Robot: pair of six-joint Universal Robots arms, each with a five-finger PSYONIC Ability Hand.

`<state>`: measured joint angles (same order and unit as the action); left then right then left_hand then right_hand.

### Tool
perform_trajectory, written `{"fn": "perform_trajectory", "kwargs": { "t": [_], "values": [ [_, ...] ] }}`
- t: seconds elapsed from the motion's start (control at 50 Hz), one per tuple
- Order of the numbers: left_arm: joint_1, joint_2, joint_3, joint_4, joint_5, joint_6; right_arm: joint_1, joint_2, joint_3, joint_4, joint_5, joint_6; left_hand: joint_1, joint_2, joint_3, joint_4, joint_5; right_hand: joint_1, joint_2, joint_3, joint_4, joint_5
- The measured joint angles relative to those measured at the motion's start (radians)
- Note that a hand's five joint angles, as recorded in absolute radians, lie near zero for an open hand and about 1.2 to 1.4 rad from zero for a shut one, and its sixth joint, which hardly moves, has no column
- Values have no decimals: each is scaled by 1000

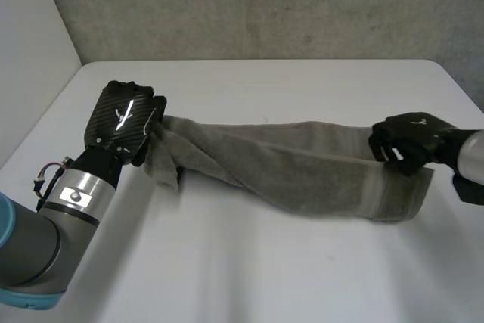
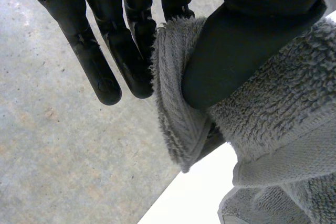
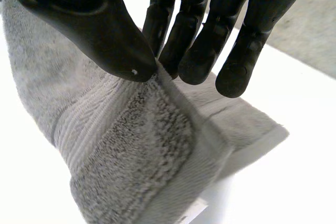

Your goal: Fold the towel.

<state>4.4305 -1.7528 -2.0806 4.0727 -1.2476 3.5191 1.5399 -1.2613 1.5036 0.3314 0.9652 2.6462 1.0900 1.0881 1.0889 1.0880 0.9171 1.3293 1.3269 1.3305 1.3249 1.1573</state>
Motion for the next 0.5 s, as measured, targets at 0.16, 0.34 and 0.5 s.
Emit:
{"fn": "perform_trajectory", "kwargs": {
  "t": [0.16,0.34,0.5],
  "values": [
    [3,-5,0,-1,1,0,-79,-136,296,-299,-50,28,-22,-19,-19,-20,-20,0,0,0,0,0],
    [-7,-6,-7,-9,0,2,-104,-196,432,-504,-68,104,-40,-37,-38,-38,-40,0,0,0,0,0],
    [-9,-7,-9,-15,13,14,-149,-252,429,-517,-73,153,-194,-197,-181,-181,-184,0,0,0,0,0]
  ]
}}
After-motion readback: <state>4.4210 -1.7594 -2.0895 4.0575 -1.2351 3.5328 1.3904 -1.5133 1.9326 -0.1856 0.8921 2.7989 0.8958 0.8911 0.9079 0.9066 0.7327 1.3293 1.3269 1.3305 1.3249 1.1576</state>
